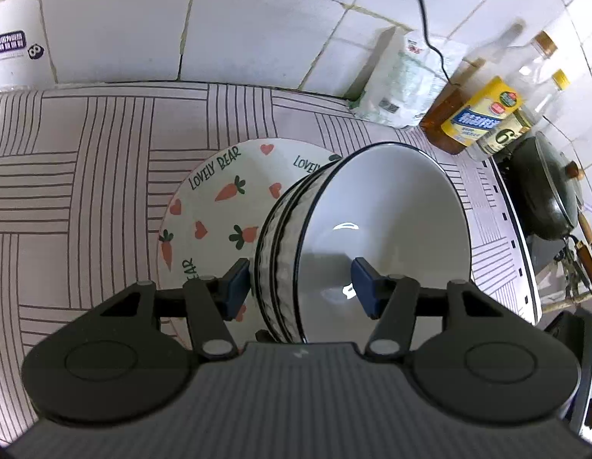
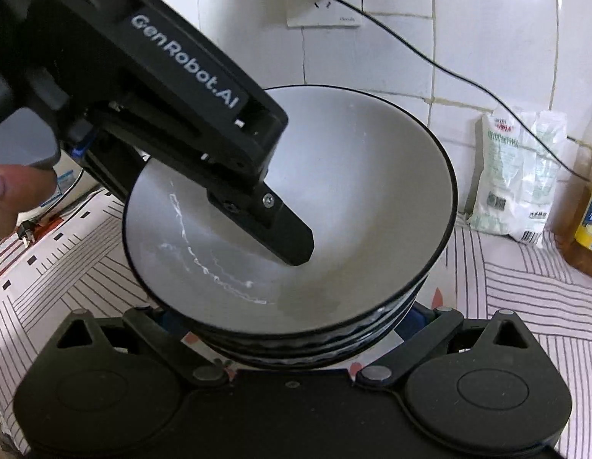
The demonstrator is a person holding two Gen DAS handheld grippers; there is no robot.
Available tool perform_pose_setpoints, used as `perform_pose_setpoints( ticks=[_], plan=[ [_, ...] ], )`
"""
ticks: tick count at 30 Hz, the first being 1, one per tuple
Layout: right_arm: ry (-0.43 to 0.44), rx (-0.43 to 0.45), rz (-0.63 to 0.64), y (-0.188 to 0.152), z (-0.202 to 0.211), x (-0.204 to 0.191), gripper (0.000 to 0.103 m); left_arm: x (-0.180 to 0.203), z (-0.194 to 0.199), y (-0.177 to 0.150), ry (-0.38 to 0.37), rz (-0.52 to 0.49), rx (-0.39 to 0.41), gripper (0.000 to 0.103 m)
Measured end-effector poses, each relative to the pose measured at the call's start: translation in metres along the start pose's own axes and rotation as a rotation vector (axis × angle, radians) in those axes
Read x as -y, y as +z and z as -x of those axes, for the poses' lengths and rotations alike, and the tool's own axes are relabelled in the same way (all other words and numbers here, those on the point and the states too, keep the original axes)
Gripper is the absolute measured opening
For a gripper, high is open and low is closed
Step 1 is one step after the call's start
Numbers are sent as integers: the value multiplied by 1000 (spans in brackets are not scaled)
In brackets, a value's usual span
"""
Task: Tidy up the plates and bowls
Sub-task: 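Carry the bowl stack and lower it onto the pink bunny plate, then open both grippers and withdraw from the bowls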
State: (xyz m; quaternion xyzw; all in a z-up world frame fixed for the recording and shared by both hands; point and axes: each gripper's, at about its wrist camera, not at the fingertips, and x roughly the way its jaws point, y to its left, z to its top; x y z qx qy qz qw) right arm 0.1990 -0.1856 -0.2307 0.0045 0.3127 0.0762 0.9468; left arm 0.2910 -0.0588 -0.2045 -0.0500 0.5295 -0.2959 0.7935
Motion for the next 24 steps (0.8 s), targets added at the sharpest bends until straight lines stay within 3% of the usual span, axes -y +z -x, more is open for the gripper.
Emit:
perform_pose_setpoints(
  ticks=[7, 15, 20, 24],
  plan=[
    [-9, -13, 9, -2, -7, 3, 102, -2, -7, 9, -5, 5, -37, 56],
    [-12, -9, -58, 4, -10, 7, 102, -3, -8, 6, 15, 39, -18, 56],
    [-28, -15, -47, -1, -12, 4, 100, -4, -8, 3, 40, 57, 1, 54],
    [-80, -47, -27, -2, -4, -6, 100, -1, 10, -6, 108, 57, 78, 55]
  ],
)
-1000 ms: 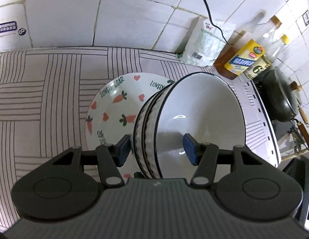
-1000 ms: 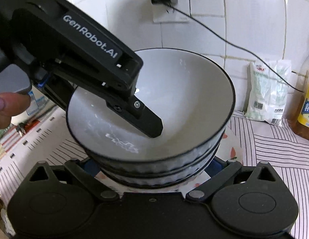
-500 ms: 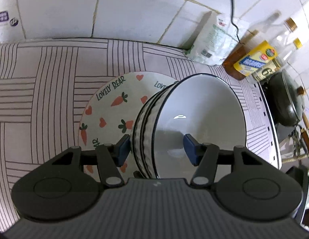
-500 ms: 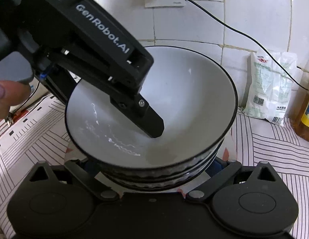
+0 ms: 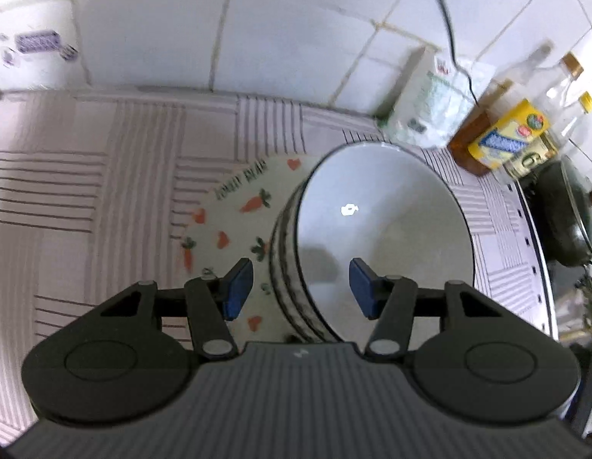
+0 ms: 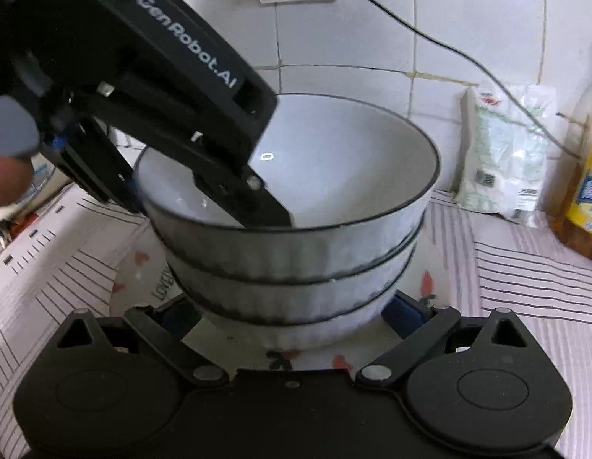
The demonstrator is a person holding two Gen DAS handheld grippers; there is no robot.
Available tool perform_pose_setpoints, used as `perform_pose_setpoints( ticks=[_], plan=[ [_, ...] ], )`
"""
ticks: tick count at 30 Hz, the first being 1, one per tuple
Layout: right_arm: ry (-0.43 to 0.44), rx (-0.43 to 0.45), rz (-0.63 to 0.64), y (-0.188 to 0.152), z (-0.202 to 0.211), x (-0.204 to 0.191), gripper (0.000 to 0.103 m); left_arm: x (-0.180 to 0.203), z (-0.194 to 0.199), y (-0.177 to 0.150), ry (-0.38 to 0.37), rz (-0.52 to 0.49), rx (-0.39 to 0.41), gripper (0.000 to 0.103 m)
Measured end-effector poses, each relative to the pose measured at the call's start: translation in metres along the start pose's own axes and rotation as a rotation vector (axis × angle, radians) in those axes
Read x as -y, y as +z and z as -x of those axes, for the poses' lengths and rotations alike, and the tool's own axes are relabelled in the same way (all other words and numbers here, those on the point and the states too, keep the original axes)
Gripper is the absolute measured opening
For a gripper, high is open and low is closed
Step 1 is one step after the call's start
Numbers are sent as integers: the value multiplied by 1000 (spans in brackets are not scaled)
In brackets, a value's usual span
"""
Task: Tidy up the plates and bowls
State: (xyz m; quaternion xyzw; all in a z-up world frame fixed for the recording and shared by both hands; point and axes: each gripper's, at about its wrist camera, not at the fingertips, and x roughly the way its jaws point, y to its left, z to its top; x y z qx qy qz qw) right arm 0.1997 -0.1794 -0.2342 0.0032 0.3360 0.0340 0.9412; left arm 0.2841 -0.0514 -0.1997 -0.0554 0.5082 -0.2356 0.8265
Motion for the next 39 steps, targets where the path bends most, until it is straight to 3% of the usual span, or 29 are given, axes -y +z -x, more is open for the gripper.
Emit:
perform_pose_setpoints(
  ticks=[4, 9, 12, 16, 23, 25, 31, 34, 39],
  plan=[
    [-30, 13, -38, -5, 31, -3, 101, -2, 27, -11, 18, 33, 53, 56],
    [-97, 18, -57, -12, 71, 1, 102, 10, 70, -28, 89, -17, 110, 60],
    [-212, -57, -87, -14, 78, 0, 102, 19, 101, -44, 106, -37, 151, 63],
    [-259, -78, -89, -13, 99, 6, 102, 29, 133, -63, 124, -49, 169, 63],
    [-245, -100, -76, -3, 149, 8, 103, 32, 166, -93, 159, -50, 189, 64],
    [-305, -139, -71, 3, 159, 7, 102, 33, 175, -102, 178, -59, 192, 68],
    [-294, -154, -108, 20, 195, 8, 103, 39, 200, -120, 175, -60, 208, 87],
    [-286, -190, -151, 27, 210, 10, 103, 48, 217, -128, 228, -87, 254, 97],
    [-230, -190, -226, 29, 236, 17, 103, 57, 236, -137, 305, -114, 261, 102]
  ],
)
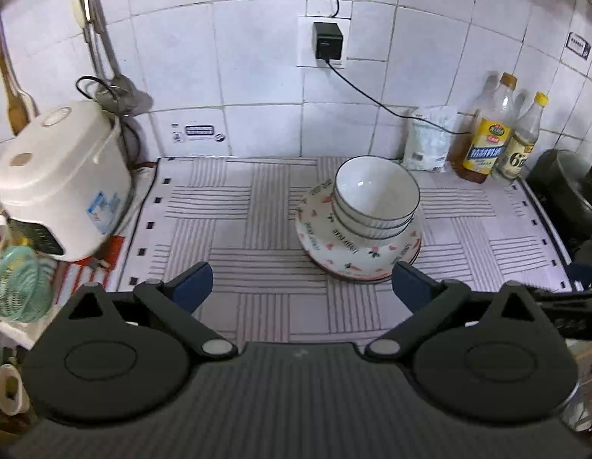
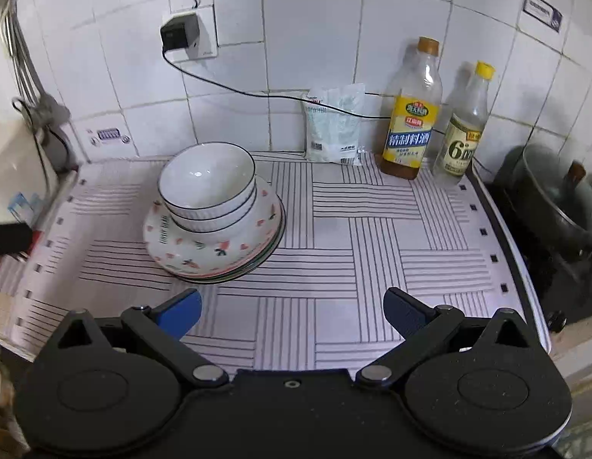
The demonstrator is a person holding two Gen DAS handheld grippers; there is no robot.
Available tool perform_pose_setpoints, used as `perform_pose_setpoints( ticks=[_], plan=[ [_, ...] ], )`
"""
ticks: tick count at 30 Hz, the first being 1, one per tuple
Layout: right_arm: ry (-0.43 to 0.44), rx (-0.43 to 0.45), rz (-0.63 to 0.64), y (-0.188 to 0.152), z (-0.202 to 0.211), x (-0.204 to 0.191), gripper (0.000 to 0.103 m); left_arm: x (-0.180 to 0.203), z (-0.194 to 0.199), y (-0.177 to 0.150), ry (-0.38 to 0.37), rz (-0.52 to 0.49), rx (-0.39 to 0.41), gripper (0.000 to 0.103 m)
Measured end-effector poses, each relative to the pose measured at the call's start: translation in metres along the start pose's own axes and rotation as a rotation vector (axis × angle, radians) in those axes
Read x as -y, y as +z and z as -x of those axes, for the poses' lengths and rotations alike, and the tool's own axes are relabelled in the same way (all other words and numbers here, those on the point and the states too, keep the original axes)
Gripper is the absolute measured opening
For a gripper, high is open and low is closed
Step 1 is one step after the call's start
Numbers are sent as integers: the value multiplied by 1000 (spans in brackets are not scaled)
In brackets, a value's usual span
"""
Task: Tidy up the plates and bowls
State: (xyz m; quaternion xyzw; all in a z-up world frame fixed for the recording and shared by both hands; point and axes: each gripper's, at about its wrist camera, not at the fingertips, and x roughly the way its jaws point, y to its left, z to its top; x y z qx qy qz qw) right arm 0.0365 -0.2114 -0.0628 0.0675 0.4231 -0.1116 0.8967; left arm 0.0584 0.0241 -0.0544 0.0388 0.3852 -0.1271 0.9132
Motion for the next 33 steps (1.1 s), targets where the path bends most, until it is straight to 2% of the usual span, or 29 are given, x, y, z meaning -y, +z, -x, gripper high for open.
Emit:
perform_pose_setpoints(
  ticks=[4, 12, 19, 22, 33],
  plan=[
    [-11, 24, 9, -4, 23, 1, 103, 0, 13, -4, 26, -3, -21, 102],
    [-19, 72, 38, -16, 57, -5, 103, 1, 40, -19, 9, 15, -14, 102],
    [-10, 108, 53, -32, 76, -13, 103, 7, 56, -31, 56, -7, -19, 102],
    [-56, 118, 82, -36, 86, -20, 103, 8, 60, -35, 90, -11, -37, 102],
    [-52, 141, 91, -43, 104, -23, 103, 10, 72, -44, 108, -9, -37, 102]
  ],
)
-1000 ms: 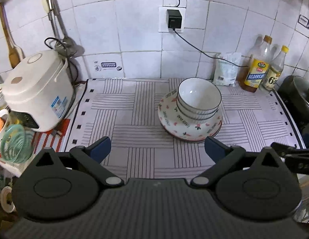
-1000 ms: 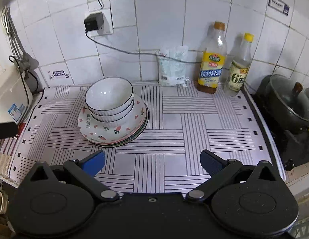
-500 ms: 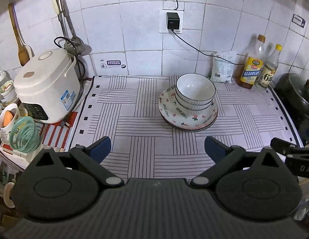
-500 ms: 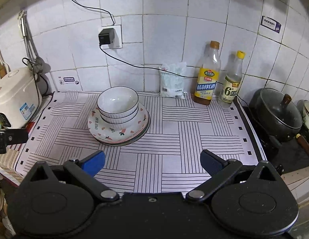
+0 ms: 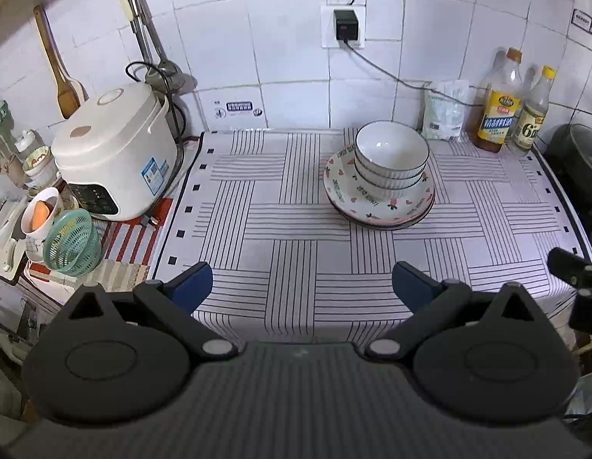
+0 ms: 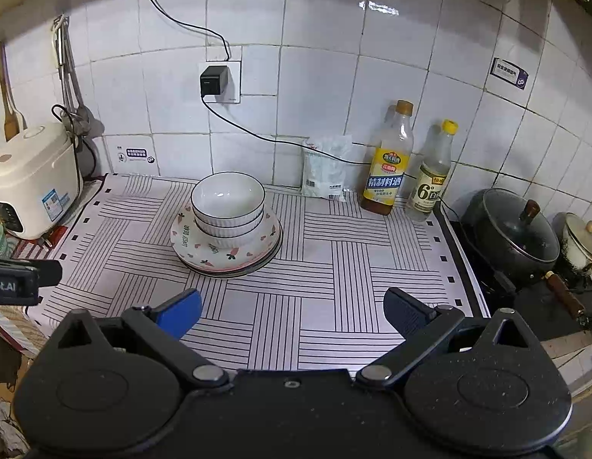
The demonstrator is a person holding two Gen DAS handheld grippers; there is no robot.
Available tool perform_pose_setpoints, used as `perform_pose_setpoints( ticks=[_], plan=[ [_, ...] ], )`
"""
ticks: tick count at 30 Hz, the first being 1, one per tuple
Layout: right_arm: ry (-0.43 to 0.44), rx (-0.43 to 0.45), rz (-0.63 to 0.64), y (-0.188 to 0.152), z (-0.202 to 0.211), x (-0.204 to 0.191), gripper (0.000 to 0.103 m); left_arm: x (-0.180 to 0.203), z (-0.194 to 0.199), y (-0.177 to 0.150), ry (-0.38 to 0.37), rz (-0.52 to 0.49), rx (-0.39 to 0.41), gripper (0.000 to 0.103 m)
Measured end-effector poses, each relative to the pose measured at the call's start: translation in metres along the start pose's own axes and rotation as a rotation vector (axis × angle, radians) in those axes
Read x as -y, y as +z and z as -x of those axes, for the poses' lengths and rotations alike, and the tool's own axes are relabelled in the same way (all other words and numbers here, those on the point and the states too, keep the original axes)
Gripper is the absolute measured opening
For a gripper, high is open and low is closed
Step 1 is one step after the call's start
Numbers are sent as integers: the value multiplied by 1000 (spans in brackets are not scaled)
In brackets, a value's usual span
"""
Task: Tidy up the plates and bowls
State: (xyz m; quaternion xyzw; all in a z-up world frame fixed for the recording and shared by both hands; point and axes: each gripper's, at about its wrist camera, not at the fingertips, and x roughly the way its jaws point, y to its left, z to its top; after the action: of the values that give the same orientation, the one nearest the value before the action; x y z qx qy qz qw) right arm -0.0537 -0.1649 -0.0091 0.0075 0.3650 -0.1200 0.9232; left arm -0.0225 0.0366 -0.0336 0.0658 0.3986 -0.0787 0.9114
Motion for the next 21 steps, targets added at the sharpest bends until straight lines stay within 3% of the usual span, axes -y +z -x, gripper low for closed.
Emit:
perform_pose_setpoints(
  ticks=[21],
  plan=[
    [25, 39, -29, -5, 4, -1, 103, 2, 8, -9, 50, -21, 75, 102]
  ],
)
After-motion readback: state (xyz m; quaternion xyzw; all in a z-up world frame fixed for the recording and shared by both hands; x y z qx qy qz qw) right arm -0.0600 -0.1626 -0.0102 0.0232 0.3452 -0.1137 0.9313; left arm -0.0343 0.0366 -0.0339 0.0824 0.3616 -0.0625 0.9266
